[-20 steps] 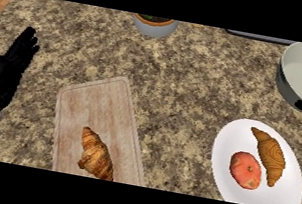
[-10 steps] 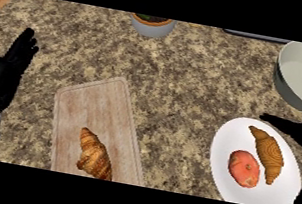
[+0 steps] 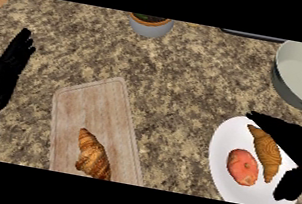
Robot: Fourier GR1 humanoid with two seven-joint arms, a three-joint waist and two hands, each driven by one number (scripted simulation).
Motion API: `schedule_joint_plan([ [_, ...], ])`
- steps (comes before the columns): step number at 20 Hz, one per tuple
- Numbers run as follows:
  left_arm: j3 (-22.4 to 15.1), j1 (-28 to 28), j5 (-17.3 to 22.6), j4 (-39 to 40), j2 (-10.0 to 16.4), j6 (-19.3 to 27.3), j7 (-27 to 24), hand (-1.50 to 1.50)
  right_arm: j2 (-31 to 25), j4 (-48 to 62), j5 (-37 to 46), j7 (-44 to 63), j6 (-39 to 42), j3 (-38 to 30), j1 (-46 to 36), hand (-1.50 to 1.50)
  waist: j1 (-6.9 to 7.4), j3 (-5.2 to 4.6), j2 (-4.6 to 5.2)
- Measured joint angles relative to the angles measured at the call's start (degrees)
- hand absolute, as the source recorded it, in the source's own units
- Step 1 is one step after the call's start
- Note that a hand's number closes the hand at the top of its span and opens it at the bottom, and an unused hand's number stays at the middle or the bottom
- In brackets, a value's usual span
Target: Pick the squash from the plate and place it in the bowl
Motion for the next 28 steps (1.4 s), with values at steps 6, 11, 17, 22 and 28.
schedule_joint_plan([
  [6, 1.20, 0.72, -1.90, -1.59, -1.74, -1.30, 0.67, 0.00, 4.30, 0.47, 5.83, -1.36, -0.24, -0.90, 1.92, -1.50, -0.04, 0.01, -0.04],
  [11, 2.79, 0.86, -2.73, -2.31, -2.18, -2.81, 1.74, 0.00, 6.96, 2.55, 10.14, -3.44, -0.42, -0.35, 4.31, -1.50, -0.05, 0.01, -0.04],
  [17, 4.26, 0.70, -4.37, -2.20, -3.63, -4.15, 1.92, 0.00, 10.77, 5.09, 14.91, -5.20, -1.25, -0.94, 5.34, -1.50, -0.08, 0.01, -0.03],
  [22, 4.92, 0.24, -5.87, -2.71, -5.02, -4.70, 2.83, 0.00, 13.13, 7.70, 18.81, -7.54, -3.66, -2.05, 5.98, -1.50, -0.06, 0.01, -0.03],
  [28, 6.61, -0.47, -6.52, -1.42, -5.67, -6.04, 2.19, 0.00, 15.25, 10.31, 20.87, -8.65, -1.82, -3.48, 4.88, 1.50, -0.06, -0.12, -0.14],
])
